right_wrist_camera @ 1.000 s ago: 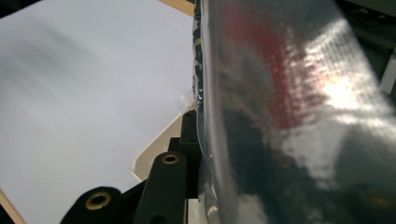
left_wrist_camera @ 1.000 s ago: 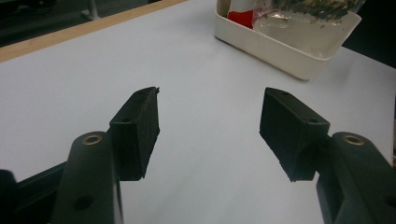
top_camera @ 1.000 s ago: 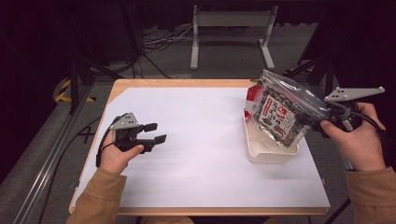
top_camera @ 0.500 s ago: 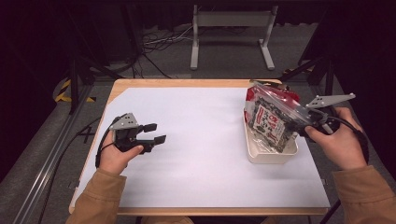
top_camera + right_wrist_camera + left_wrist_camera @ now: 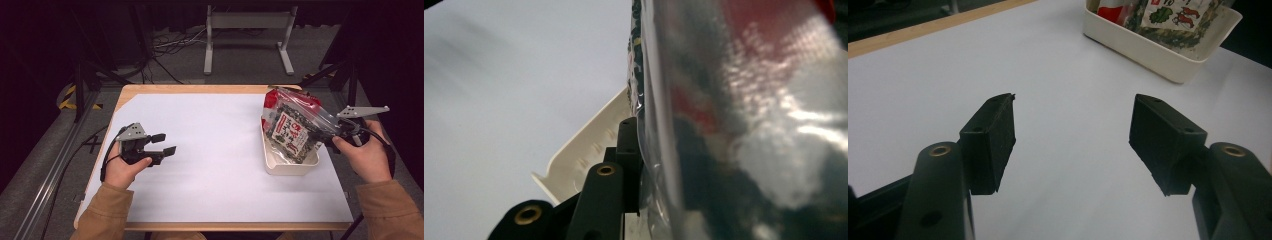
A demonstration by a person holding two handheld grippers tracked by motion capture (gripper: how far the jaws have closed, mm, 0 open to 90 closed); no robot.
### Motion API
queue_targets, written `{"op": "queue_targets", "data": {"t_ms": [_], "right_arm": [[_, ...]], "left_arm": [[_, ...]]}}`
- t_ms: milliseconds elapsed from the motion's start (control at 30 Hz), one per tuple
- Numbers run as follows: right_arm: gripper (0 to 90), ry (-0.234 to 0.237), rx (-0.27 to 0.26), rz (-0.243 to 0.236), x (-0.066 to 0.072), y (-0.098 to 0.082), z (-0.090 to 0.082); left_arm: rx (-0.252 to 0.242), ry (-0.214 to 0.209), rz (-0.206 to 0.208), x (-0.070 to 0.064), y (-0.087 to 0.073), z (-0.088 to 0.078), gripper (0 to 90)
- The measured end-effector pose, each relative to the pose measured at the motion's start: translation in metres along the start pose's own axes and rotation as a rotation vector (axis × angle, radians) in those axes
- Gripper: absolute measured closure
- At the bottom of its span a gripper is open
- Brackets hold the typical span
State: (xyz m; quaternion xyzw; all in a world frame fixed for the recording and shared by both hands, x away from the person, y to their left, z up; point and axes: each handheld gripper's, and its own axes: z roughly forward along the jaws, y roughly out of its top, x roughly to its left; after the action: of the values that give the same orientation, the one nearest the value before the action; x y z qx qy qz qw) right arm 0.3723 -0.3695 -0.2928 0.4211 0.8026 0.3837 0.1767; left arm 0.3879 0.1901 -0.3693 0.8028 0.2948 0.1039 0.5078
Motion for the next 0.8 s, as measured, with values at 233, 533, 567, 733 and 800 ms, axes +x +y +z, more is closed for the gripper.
{"op": "queue_targets", "data": {"t_ms": [233,533,567,733,800], "right_arm": [[69.3,-0.060,-0.113,-0.025,0.003,-0.001,0.004],[31.0,-0.101,-0.235,0.036,0.001,-0.020,-0.007],[29.5,-0.101,-0.240,0.034,0.001,-0.022,-0.009],[26.1,-0.091,-0.269,0.055,0.005,-0.039,-0.022],[26.0,-0.101,-0.274,0.054,0.010,-0.045,-0.026]], "left_arm": [[0.015,0.004,-0.012,-0.001,-0.011,-0.004,33.0],[0.018,0.006,-0.018,-0.002,-0.016,-0.006,31.7],[0.020,-0.001,-0.025,-0.004,-0.016,-0.006,31.6],[0.011,0.004,-0.018,-0.010,-0.017,-0.005,30.4],[0.012,0.006,-0.015,-0.013,-0.018,-0.007,29.6]]}}
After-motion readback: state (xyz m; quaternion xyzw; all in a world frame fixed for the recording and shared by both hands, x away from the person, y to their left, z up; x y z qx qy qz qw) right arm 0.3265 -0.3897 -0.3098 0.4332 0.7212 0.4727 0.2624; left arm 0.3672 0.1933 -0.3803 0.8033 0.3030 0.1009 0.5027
